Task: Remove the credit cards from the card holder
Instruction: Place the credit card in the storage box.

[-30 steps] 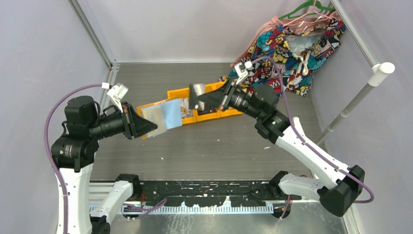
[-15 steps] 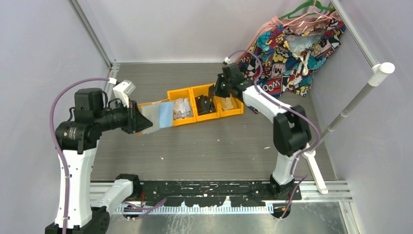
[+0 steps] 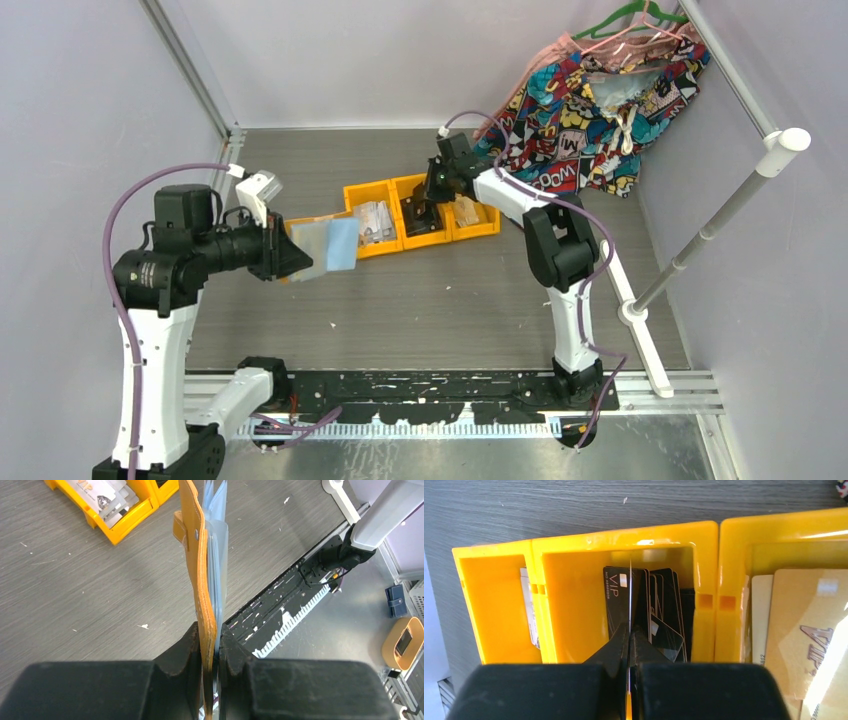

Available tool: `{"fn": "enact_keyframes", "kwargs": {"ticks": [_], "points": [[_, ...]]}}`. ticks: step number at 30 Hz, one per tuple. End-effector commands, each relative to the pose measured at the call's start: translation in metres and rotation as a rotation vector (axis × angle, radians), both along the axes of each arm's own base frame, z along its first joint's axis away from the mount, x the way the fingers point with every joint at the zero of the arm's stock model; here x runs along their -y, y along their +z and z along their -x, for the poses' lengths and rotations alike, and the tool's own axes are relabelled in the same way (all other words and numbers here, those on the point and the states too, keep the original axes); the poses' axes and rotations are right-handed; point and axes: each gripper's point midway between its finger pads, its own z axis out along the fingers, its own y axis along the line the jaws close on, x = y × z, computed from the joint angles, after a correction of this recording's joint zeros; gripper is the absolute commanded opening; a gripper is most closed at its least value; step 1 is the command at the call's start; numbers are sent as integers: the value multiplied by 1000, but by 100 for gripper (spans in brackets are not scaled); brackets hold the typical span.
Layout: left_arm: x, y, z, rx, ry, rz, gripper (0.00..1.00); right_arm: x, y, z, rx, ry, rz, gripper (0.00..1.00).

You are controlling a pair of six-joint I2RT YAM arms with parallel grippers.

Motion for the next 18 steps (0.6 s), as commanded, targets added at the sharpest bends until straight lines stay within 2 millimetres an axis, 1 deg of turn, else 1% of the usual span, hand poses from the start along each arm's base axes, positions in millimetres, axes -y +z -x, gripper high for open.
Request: {"fn": "enact_keyframes", "kwargs": {"ticks": [1,3,5,7,10,13,15,17,18], "points": [[4,15,2,51,-40,13,0,-16,17,-10,50,30,-56,5],[4,17,2,59,-42,15,0,-14,17,-10,49,20,-55,23],[5,19,4,64,-53,20,0,-12,24,-9,59,14,-55,30],[5,19,6,68,-55,18,0,-10,39,-7,85,8,-62,40],[8,17,13,64,-92,22,0,-10,76,-1,149,21,-108,50],[11,15,20,54,-141,24,0,-15,119,13,207,61,-170,73],[11,13,22,53,-156,16,0,-21,145,26,254,99,-189,83],[10,10,23,47,-176,7,0,-28,173,44,311,143,-207,89],[10,9,24,41,-185,2,0,-32,179,51,320,165,-216,91]]}}
